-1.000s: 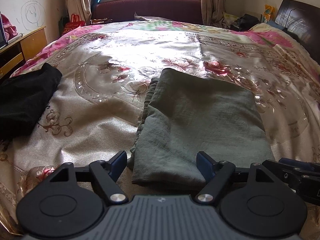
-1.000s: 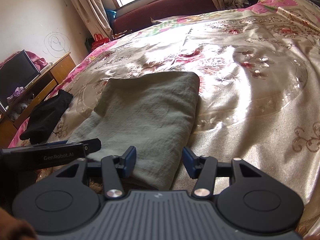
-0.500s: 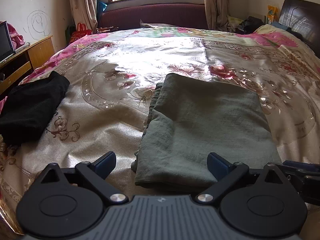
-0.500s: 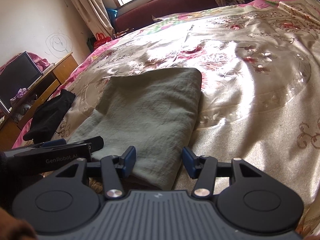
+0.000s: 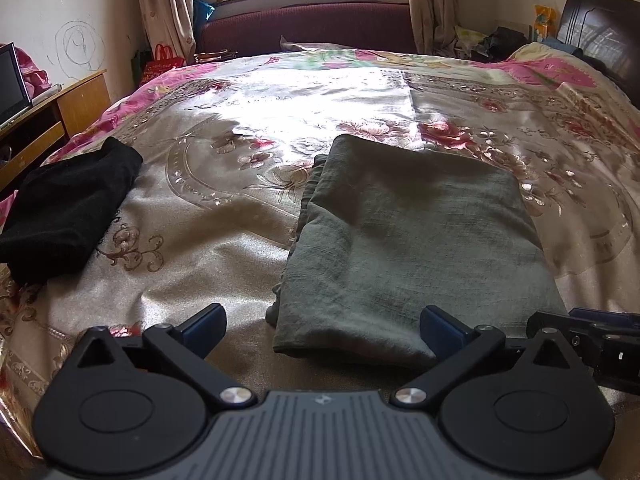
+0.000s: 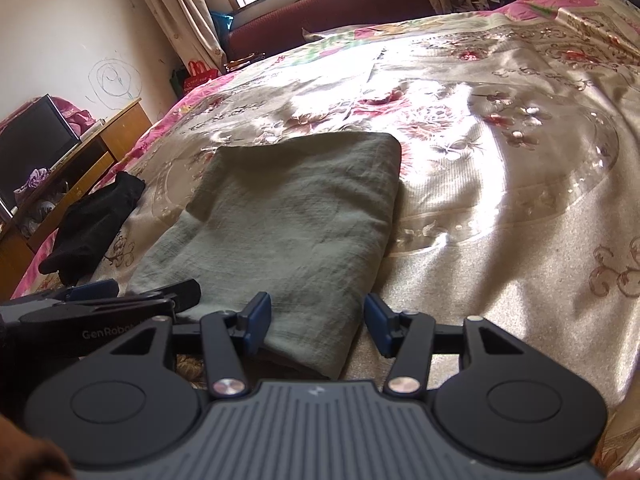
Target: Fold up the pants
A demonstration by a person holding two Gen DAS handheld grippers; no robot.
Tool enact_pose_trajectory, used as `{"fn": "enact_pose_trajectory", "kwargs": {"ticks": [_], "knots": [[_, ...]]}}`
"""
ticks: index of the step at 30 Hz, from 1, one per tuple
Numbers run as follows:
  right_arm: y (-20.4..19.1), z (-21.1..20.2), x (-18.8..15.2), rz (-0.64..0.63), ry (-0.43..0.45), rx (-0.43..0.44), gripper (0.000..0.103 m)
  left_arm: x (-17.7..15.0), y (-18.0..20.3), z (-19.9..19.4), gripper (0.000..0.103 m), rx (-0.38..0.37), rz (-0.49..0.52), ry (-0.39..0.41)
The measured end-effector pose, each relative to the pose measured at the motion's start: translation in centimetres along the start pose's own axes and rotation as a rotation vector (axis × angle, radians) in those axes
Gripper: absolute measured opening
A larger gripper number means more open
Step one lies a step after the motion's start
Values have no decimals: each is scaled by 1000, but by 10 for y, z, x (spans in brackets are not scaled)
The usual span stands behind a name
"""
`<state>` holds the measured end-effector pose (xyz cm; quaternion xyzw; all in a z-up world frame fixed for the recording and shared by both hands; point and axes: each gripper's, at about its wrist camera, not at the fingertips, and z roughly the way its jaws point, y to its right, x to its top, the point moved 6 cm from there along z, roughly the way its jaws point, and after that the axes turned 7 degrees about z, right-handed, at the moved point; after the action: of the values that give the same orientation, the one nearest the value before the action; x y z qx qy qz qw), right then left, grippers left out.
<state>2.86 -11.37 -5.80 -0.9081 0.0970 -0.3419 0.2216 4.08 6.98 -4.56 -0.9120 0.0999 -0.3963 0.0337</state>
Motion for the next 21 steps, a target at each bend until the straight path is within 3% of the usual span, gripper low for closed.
{"fn": "enact_pose_trajectory", "kwargs": {"ticks": [21], "knots": [[-5,1,-4,-47,-13,-22,55,-4,9,-5,103,-5,36,-1]]}}
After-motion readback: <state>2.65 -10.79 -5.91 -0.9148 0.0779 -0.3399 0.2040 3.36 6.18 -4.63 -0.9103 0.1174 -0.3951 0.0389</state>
